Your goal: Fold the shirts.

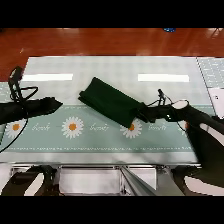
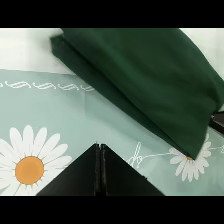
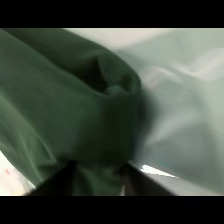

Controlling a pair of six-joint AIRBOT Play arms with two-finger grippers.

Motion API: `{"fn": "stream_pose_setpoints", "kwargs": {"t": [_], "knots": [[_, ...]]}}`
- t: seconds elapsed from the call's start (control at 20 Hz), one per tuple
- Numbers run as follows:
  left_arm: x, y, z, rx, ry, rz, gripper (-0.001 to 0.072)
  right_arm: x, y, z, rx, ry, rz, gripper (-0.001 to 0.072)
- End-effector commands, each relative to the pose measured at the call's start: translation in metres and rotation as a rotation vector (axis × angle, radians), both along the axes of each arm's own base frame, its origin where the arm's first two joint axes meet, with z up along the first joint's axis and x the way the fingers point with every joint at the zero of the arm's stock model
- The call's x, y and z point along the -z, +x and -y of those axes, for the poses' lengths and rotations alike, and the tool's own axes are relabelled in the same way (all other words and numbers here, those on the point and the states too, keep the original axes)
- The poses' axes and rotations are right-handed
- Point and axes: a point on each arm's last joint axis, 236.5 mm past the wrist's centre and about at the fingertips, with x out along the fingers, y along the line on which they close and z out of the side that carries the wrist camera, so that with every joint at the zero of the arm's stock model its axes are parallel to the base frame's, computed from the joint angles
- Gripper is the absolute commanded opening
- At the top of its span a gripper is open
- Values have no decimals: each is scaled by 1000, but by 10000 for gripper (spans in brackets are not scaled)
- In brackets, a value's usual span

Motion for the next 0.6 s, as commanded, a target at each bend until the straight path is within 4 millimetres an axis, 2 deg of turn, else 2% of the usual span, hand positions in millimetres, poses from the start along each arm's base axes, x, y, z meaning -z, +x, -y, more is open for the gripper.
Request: {"fn": "stream_pose_setpoints", "kwargs": {"t": [0.0,0.05,0.15,0.3,0.4,0.55], "knots": [[1,3,0,-7,0,9,20,-11,18,-45,-111,119,35,89],[1,3,0,-9,0,9,20,-22,26,-59,-175,132,85,20],[2,3,0,-8,0,6,19,-52,46,-75,-240,130,171,19],[5,3,0,-8,0,-2,20,-114,83,-88,-301,128,315,19],[10,2,0,-8,1,-14,20,-157,108,-89,-323,82,416,19],[18,-2,0,-8,1,-34,20,-220,136,-74,-345,-27,545,19]]}}
